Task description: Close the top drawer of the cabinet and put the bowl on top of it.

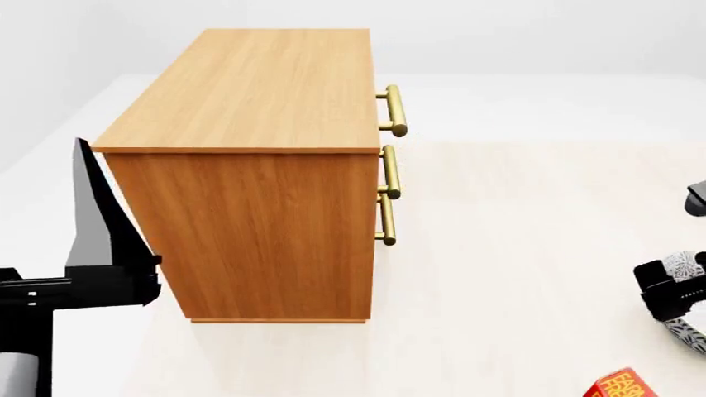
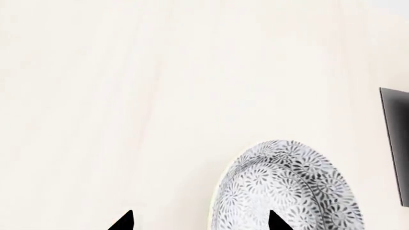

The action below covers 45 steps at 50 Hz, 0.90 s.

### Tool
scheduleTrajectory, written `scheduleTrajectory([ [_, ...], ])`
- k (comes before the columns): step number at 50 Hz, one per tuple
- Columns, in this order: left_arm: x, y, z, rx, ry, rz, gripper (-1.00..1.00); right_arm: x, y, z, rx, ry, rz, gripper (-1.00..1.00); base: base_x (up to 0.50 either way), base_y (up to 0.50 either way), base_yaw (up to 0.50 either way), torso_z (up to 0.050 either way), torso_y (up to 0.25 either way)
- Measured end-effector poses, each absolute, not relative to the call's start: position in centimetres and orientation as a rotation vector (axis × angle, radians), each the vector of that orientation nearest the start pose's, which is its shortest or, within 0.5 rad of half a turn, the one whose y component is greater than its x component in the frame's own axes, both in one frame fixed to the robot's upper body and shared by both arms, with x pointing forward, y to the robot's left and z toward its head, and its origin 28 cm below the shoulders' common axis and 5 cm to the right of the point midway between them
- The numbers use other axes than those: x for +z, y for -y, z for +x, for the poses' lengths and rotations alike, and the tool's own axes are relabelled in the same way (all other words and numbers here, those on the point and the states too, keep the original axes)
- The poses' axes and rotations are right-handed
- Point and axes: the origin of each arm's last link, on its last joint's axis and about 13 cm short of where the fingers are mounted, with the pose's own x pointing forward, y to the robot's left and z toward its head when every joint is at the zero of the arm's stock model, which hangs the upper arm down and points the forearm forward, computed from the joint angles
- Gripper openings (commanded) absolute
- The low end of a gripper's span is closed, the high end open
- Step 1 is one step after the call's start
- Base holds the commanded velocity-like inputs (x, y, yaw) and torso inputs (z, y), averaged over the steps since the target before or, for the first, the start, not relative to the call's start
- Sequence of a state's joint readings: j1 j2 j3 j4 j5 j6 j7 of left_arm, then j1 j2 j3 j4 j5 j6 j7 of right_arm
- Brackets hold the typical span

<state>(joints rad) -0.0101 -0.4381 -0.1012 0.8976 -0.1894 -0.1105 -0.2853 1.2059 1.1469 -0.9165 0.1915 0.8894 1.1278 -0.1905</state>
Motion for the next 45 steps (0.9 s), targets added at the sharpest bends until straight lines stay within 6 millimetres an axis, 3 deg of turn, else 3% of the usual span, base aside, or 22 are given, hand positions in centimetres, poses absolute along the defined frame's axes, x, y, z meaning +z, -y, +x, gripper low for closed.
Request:
scheduleTrajectory([
  [23,20.1,-25.6,16.7,0.096,0.816,0.172,1.0,18.2,33.7,26.3,-0.081,-0.85,-0.189,1.0,0.0,0.0,0.0,0.0,0.0],
  [45,20.1,-25.5,16.8,0.096,0.816,0.174,1.0,15.1,34.0,27.4,-0.172,-0.876,-0.14,1.0,0.0,0.0,0.0,0.0,0.0],
])
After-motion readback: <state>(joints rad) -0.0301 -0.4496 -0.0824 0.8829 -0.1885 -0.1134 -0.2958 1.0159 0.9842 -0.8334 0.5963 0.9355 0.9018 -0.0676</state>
